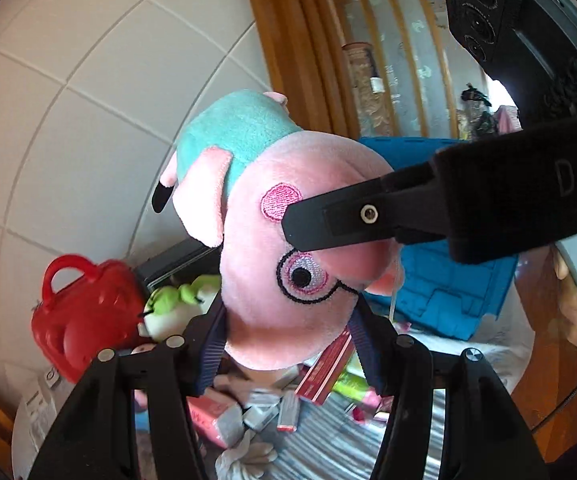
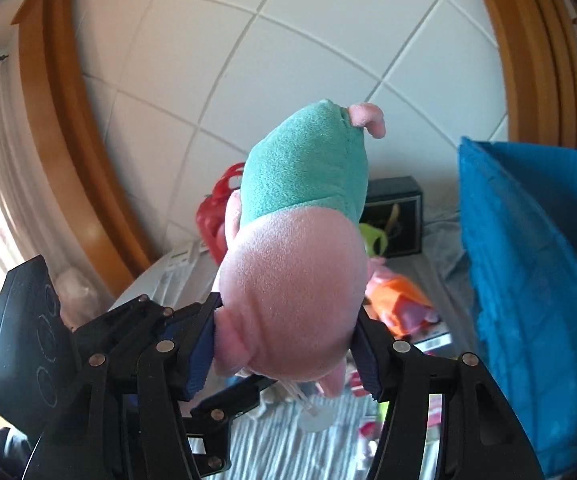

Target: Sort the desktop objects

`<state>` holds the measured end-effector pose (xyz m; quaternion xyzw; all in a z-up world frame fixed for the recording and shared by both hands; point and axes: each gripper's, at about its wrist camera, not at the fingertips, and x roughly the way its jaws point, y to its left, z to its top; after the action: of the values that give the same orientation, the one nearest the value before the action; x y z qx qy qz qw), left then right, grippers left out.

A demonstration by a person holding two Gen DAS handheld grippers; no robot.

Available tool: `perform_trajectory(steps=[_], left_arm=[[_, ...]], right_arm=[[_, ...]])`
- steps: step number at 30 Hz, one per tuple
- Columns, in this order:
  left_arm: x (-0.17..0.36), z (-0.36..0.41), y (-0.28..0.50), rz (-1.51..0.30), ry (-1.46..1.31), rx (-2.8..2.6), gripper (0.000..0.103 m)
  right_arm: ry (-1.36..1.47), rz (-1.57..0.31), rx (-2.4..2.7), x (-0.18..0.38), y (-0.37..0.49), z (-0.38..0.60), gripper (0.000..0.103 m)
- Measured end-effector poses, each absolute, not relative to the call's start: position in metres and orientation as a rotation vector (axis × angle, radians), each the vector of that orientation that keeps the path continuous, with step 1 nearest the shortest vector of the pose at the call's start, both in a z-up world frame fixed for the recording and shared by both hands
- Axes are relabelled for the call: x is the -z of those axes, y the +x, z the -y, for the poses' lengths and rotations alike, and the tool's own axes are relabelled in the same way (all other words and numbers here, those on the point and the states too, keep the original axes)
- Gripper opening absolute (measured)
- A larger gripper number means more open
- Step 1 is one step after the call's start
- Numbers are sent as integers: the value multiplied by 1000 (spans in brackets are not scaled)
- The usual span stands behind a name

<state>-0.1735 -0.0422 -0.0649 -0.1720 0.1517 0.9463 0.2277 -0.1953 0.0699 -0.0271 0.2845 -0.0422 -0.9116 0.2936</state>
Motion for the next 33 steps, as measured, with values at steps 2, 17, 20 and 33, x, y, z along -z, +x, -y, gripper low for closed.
perform_trajectory(steps=[2, 17, 20, 33], left_arm=[[52, 20, -175, -437, -432, -2558, 56], [-9, -189, -239, -457, -317, -2353, 66], [-17, -231, -250, -519, -306, -2405, 78], [-11, -229, -262, -412, -397, -2717, 94]], right_arm=[[719, 126, 2505, 13, -187, -94, 59], [566, 307, 2821, -55, -218, -296, 61], [550, 353, 2898, -58, -247, -332, 69], [508, 413, 3027, -41, -264, -390, 102]])
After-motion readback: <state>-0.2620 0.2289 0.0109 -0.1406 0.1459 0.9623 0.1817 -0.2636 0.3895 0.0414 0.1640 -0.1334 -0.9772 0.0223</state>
